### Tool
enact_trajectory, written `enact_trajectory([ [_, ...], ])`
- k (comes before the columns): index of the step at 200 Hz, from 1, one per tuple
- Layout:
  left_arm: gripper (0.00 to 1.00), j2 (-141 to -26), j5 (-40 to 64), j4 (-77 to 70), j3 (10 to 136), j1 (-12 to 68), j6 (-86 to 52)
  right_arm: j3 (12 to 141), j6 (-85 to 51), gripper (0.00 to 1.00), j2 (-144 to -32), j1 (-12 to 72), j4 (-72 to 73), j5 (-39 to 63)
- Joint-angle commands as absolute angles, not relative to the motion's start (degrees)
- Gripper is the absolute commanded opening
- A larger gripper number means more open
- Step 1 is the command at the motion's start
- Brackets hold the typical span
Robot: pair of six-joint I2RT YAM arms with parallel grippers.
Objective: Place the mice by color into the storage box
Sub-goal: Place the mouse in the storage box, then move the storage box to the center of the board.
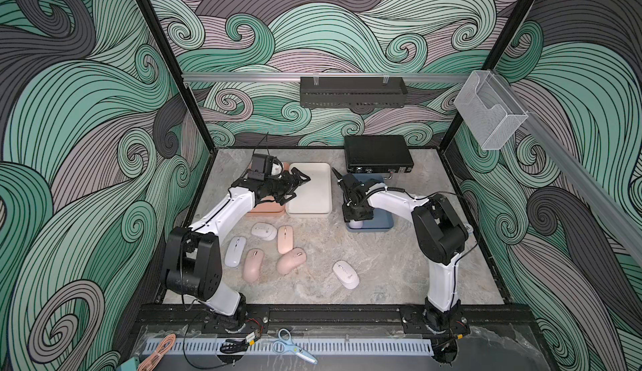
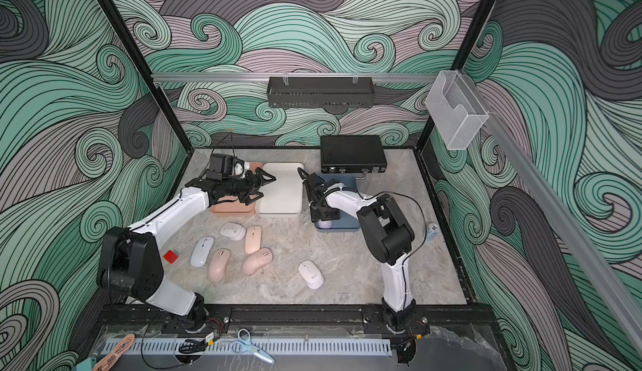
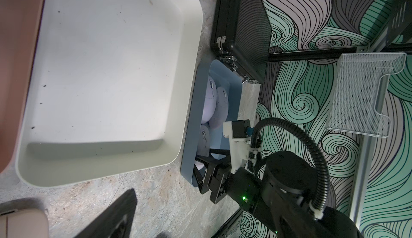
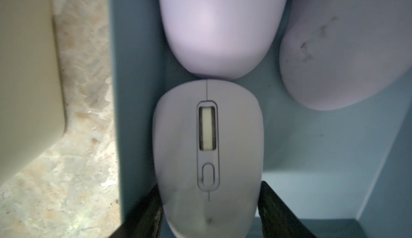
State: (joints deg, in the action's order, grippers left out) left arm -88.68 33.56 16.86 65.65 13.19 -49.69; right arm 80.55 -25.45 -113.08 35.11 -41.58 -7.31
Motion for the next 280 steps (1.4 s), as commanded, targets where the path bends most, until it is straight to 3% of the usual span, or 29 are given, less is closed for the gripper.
enact_trajectory([
  [1,0.93,-89.3,33.2,18.4,68.3,13.0,-48.3,82.3,-25.1,0.67,-108.9,35.0,-44.4,-7.7],
  [49,0.93,-88.3,31.4,20.7,69.4,12.2,-46.6,83.2,-25.1,0.65,-102.4,35.2,-45.9,-9.3],
  [68,0.93,-87.0,29.6,21.8,69.7,10.4,-45.8,83.8,-25.8,0.58,-101.9,36.7,-43.7,-7.5],
  [104,0.93,-85.0,23.3,25.4,70.7,6.7,-42.6,91.5,-25.8,0.35,-110.2,39.1,-42.9,-4.2],
  [114,0.93,-84.8,22.5,25.8,70.8,5.8,-42.2,94.1,-25.8,0.36,-112.9,39.3,-42.5,-3.6],
  [136,0.93,-85.2,23.2,25.6,70.7,4.3,-42.7,100.5,-25.9,0.52,-119.8,39.2,-43.9,-4.1],
  [180,0.93,-85.1,25.6,24.3,70.5,3.0,-43.9,109.0,-27.2,0.55,-129.0,39.1,-46.2,-5.3],
  [211,0.93,-84.6,26.7,23.6,70.2,2.0,-44.5,111.1,-27.4,0.42,-132.2,39.1,-47.4,-6.3],
  [246,0.93,-84.2,27.9,22.1,69.3,1.0,-45.9,105.9,-27.2,0.17,-128.6,39.2,-44.5,-9.9],
  [280,0.92,-84.5,28.7,21.7,69.3,0.6,-46.5,103.2,-26.3,0.11,-126.6,39.2,-43.3,-9.5],
])
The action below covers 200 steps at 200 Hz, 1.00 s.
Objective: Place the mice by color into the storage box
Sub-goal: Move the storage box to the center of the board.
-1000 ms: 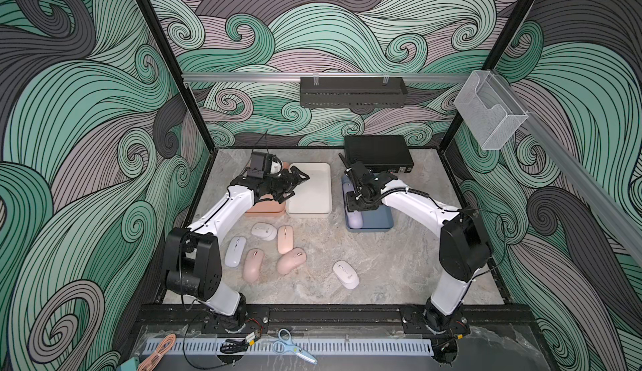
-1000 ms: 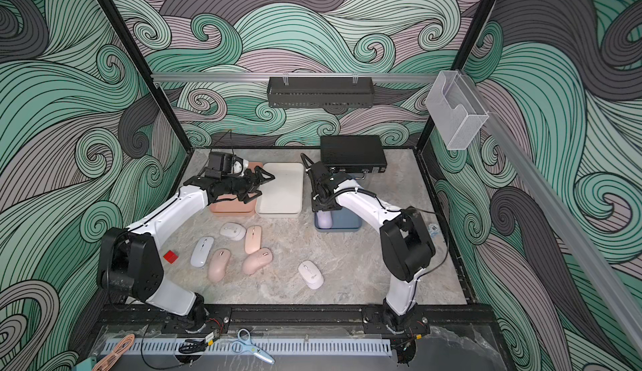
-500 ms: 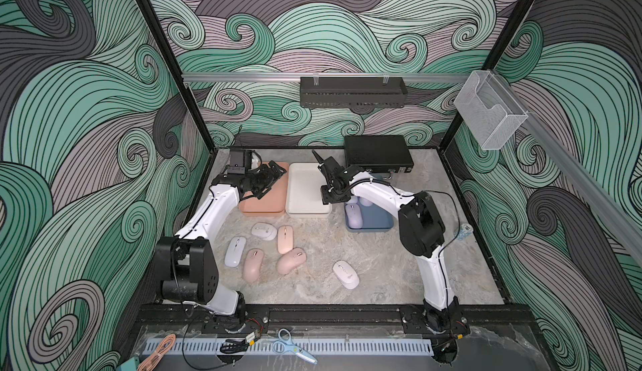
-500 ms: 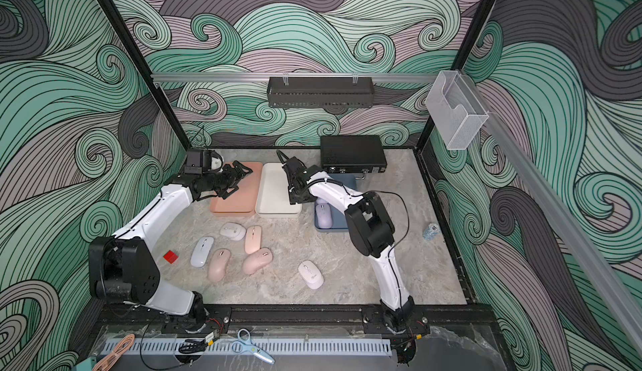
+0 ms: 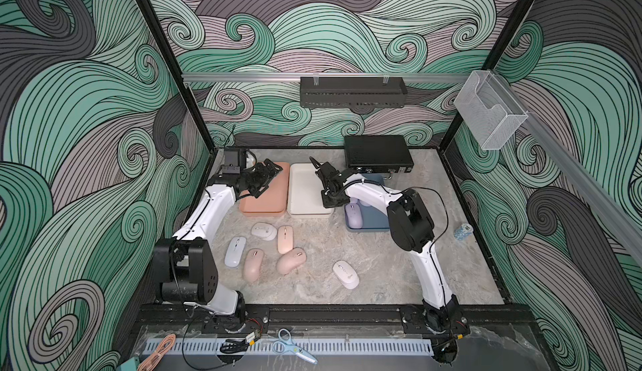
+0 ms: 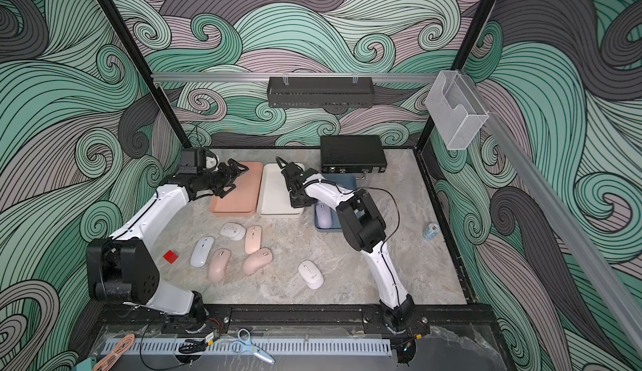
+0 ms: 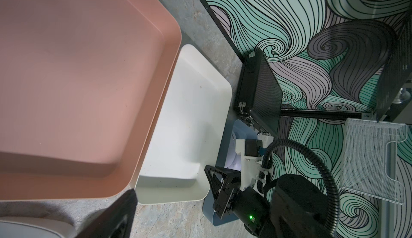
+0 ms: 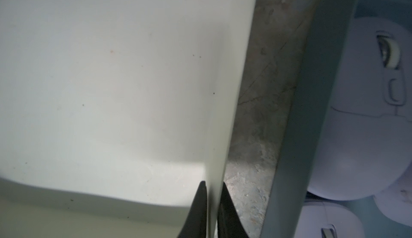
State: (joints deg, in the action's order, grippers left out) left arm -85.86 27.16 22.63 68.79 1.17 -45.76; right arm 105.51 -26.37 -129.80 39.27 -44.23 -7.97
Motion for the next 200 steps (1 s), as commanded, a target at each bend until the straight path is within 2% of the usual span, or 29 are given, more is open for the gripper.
enact_trajectory([
  [1,0.92,-84.5,28.7,21.6,69.2,0.6,-46.5,102.9,-26.3,0.11,-126.5,39.2,-43.1,-9.5],
  [38,0.92,-84.5,29.0,21.1,68.8,0.6,-46.8,98.3,-26.3,0.05,-123.2,39.5,-41.9,-9.6],
  [151,0.92,-84.8,29.0,20.1,68.1,1.0,-47.2,81.0,-29.8,0.08,-112.9,43.6,-39.0,-11.8],
  [190,0.92,-84.8,29.2,19.9,68.1,1.1,-47.4,79.0,-31.0,0.16,-111.8,44.5,-39.1,-12.4],
  [200,0.92,-84.8,29.1,20.0,68.0,1.2,-47.4,78.9,-31.0,0.25,-111.4,44.5,-39.2,-12.5],
])
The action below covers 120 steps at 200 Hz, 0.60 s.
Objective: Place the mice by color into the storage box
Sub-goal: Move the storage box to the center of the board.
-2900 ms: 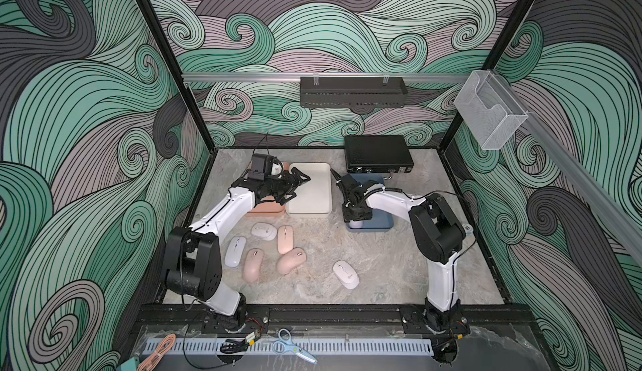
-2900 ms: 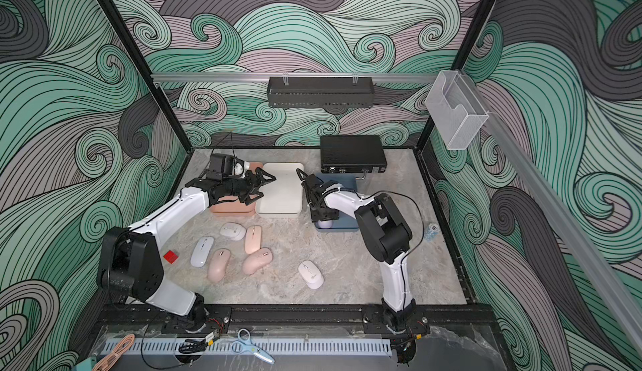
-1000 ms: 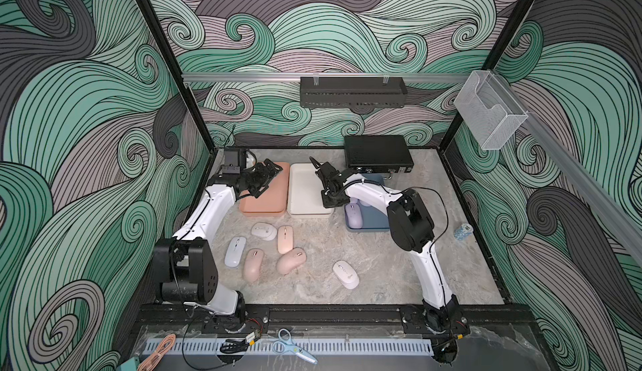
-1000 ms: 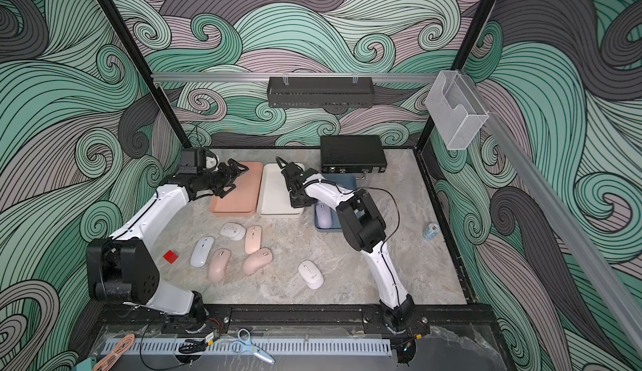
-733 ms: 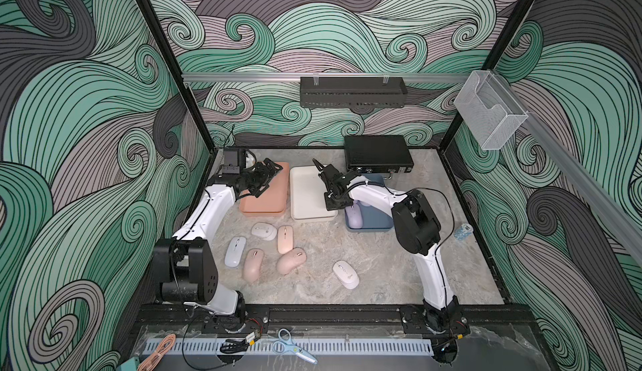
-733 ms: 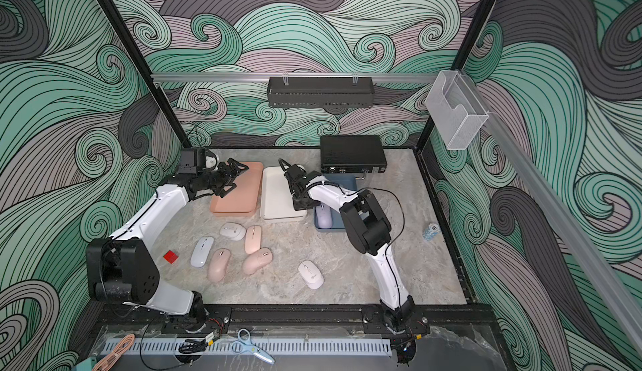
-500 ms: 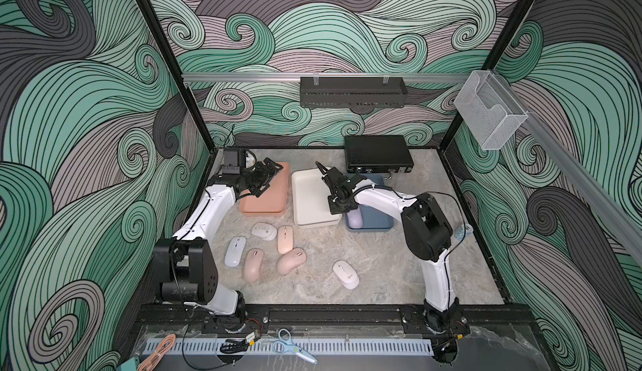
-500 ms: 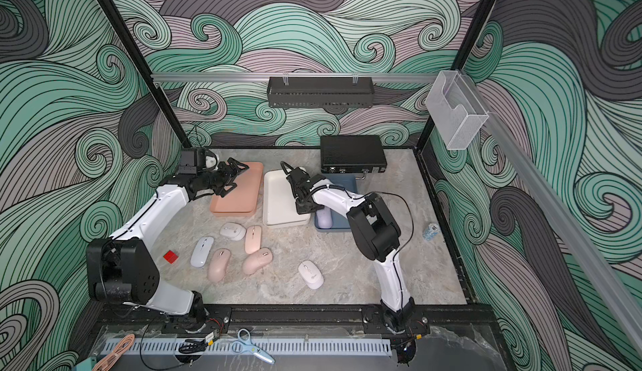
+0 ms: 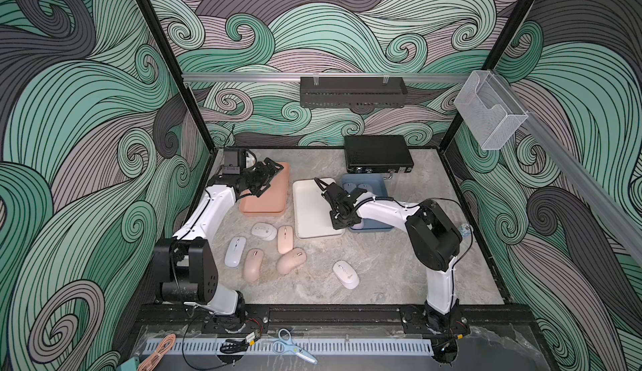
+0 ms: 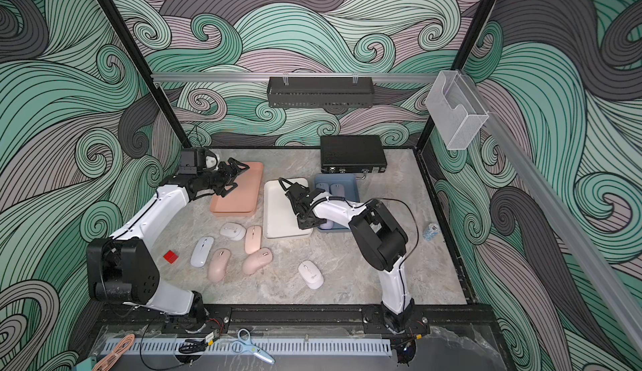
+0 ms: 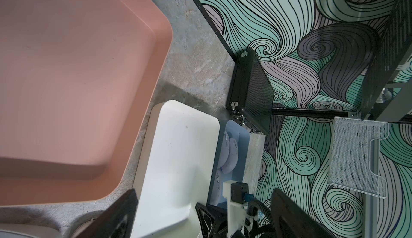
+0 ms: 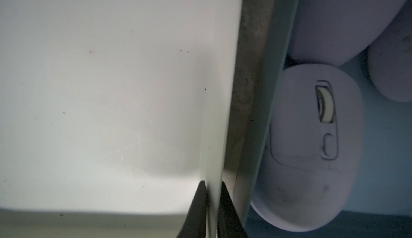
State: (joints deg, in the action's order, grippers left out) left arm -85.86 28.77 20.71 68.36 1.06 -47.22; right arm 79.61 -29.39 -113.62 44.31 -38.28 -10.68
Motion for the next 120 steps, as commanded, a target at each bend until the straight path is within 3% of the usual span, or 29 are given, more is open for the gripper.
enact_trajectory([
  [1,0.92,-84.8,29.1,20.0,68.0,1.2,-47.4,78.9,-31.0,0.26,-111.4,44.6,-39.2,-12.5],
  [75,0.92,-84.7,28.1,21.6,69.1,1.3,-45.8,81.3,-27.0,0.5,-100.5,49.8,-47.8,-14.9],
  [120,0.92,-84.7,28.1,22.3,69.3,1.3,-45.9,73.6,-22.5,0.69,-92.5,57.7,-52.2,-12.3],
])
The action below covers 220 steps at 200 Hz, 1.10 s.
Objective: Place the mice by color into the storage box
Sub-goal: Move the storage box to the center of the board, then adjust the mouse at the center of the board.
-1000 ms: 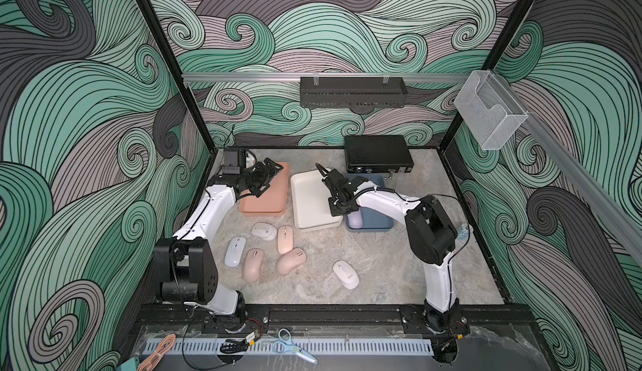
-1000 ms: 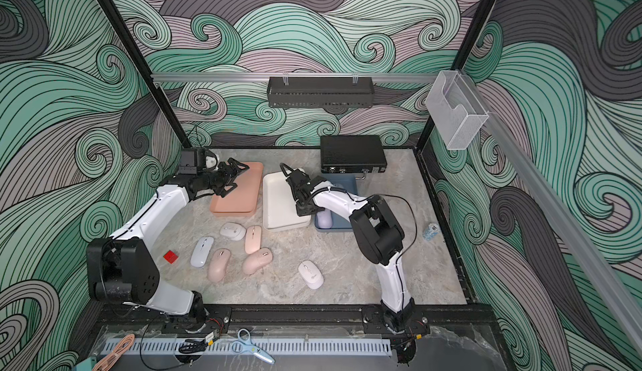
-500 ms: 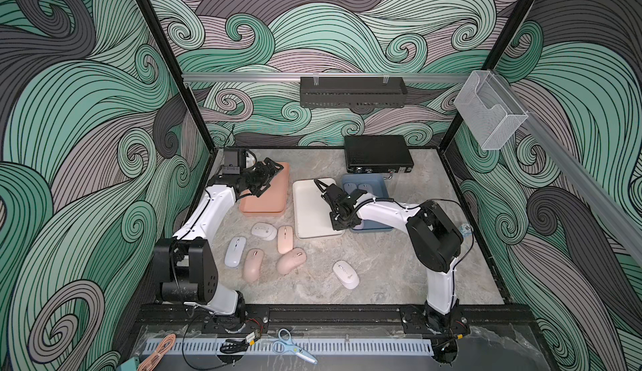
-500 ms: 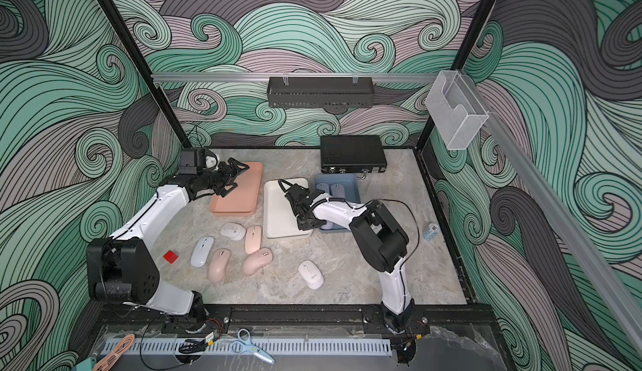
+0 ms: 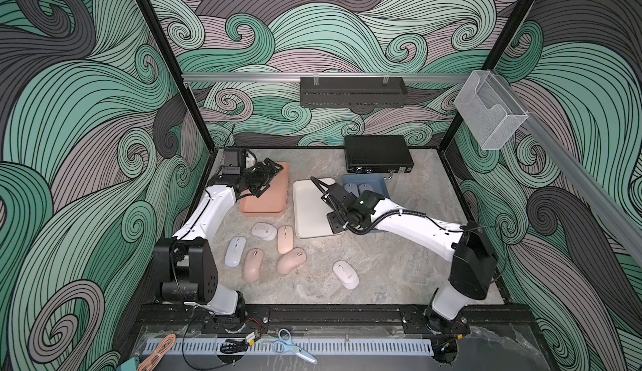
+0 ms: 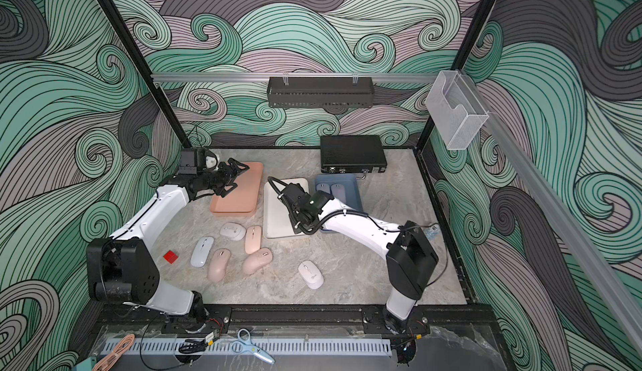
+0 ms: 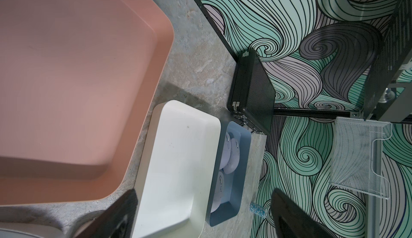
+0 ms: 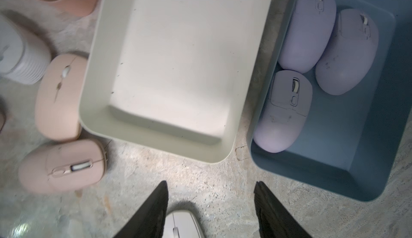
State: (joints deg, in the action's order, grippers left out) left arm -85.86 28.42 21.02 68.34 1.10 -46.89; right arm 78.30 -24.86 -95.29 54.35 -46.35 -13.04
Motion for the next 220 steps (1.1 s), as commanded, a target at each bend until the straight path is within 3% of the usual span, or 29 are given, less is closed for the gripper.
enact_trajectory([
  [1,0.92,-84.8,28.1,22.3,69.3,1.3,-45.9,73.4,-22.6,0.7,-92.3,57.9,-52.3,-12.3],
  [56,0.92,-86.5,30.2,22.9,70.1,2.7,-47.4,65.2,-23.7,0.76,-85.6,66.2,-47.1,-7.8],
  [134,0.98,-79.1,1.5,36.3,75.4,-9.4,-37.2,96.3,-31.9,0.81,-116.7,70.9,-45.9,-24.4],
  [184,0.98,-78.8,4.0,36.0,75.6,-17.8,-38.2,111.0,-30.1,0.83,-129.9,72.9,-49.2,-28.9],
  [220,0.96,-81.1,14.2,36.5,77.1,-21.1,-39.8,115.0,-29.5,0.83,-134.5,75.0,-52.7,-32.5],
])
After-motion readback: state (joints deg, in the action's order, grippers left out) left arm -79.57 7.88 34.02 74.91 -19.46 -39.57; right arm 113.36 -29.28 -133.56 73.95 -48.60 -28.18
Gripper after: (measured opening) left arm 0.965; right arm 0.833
